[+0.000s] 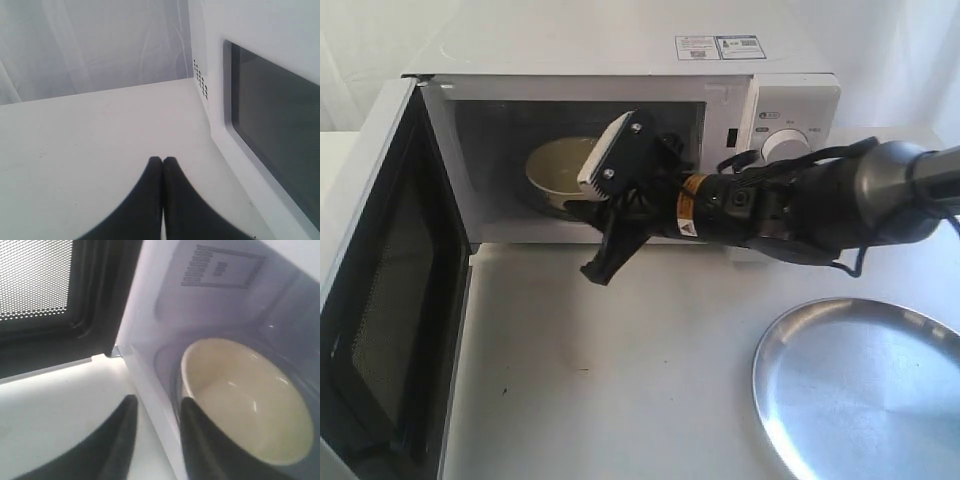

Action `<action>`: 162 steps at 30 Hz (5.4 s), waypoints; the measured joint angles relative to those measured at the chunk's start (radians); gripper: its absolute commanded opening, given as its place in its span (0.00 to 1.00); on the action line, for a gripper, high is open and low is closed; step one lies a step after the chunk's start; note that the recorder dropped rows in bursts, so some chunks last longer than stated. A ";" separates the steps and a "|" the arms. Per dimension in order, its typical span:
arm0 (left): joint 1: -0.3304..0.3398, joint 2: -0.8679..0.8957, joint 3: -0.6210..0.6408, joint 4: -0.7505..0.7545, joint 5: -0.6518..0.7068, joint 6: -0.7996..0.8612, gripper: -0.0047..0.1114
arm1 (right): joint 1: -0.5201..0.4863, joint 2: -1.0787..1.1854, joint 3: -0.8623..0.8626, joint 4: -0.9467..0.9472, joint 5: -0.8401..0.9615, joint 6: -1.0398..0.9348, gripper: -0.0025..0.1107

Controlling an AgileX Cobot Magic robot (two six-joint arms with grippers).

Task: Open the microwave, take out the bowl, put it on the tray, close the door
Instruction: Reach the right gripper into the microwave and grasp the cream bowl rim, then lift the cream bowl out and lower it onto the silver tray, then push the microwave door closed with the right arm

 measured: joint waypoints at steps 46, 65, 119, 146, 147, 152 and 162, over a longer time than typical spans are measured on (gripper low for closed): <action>0.000 0.000 0.000 0.000 0.000 0.000 0.04 | 0.142 -0.185 -0.005 0.003 0.663 0.502 0.02; 0.000 0.000 0.000 0.000 0.000 0.000 0.04 | 0.166 -0.525 0.629 -0.259 0.992 1.029 0.15; 0.000 0.000 0.000 0.000 0.000 0.000 0.04 | 0.555 0.040 -0.557 0.063 0.782 -0.160 0.02; 0.000 0.000 0.000 0.000 0.000 0.000 0.04 | 0.437 -0.220 -0.481 -0.323 1.368 0.495 0.02; 0.000 0.000 0.000 0.000 0.000 0.000 0.04 | 0.450 -0.252 -0.454 -0.299 1.314 0.495 0.02; 0.000 0.000 0.000 0.000 0.000 0.000 0.04 | 0.517 -0.435 -0.264 -0.167 1.068 0.492 0.02; 0.000 0.000 0.000 0.000 0.000 0.000 0.04 | 0.575 -0.668 -0.038 -0.012 0.780 0.503 0.02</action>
